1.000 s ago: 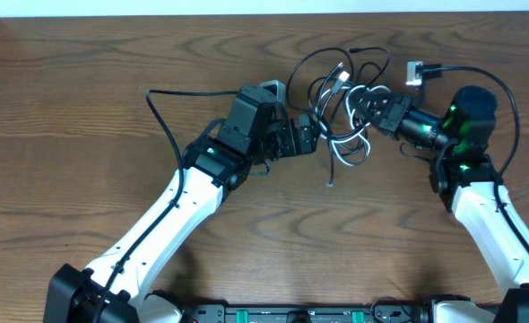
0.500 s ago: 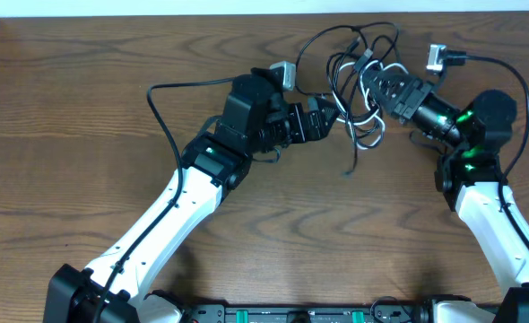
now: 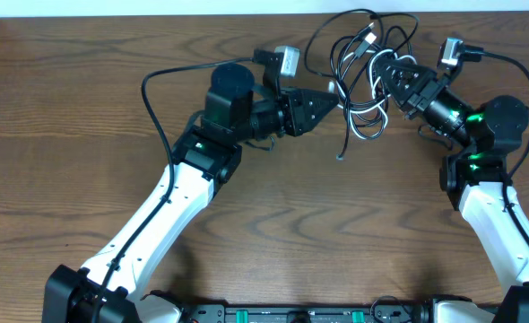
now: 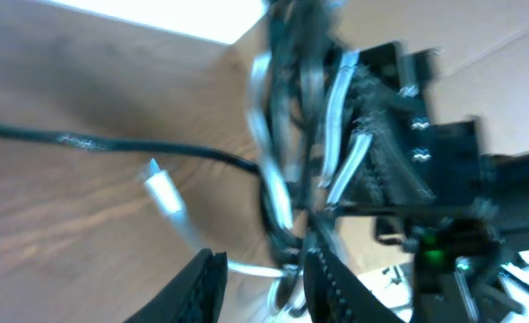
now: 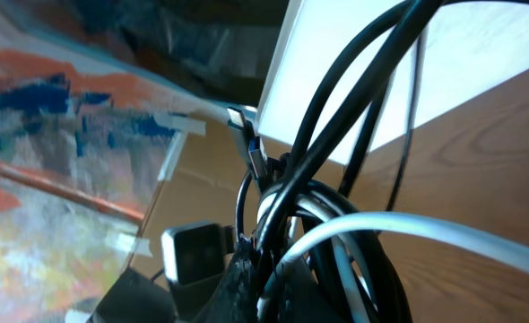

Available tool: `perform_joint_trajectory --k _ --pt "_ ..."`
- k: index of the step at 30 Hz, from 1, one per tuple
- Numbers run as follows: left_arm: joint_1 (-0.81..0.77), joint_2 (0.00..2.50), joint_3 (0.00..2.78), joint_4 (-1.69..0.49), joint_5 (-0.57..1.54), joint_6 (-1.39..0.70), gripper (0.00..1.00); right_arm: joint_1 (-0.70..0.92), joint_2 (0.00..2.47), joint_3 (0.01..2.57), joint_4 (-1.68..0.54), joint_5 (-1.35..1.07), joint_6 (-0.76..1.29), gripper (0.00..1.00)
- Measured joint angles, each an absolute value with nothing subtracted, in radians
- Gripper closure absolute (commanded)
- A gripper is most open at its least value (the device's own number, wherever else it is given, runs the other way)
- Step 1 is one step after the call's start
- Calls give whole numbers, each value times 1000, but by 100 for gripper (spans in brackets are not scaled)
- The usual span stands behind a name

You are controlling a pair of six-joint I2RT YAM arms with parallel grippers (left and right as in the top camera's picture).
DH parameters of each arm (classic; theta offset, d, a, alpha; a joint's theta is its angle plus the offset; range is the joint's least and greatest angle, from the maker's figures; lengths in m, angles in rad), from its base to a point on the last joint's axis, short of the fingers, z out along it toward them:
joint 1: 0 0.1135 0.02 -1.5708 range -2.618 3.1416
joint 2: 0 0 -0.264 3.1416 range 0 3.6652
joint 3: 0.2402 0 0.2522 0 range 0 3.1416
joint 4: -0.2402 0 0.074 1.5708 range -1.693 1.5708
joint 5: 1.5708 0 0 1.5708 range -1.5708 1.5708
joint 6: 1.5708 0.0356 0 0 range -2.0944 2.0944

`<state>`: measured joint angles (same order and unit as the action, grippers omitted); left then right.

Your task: Untangle cables

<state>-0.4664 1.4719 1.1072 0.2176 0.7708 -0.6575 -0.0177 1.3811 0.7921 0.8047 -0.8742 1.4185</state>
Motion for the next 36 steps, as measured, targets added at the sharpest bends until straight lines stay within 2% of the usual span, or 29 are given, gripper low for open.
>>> perform_joint_trajectory --k 1,2,3,5,14,33,36 --pt "-463 1472 1107 253 791 -650 32 -19 1381 792 805 -865 1427 99" --pt "-461 1472 1108 282 809 -651 18 -19 1381 792 805 -855 1434 99" --pt "-459 1472 1108 311 825 -654 10 -20 1381 792 805 -846 1446 99" --pt "-458 1472 1108 341 846 -656 6 -20 1381 792 813 -833 1474 99" --pt "-458 1472 1108 353 866 -654 3 -20 1382 792 992 -817 1604 99" --pt "-462 1472 1108 359 728 -709 3 44 1381 792 997 -823 1695 99" --pt "-462 1472 1108 360 726 -717 20 44 1382 792 996 -823 1697 99"
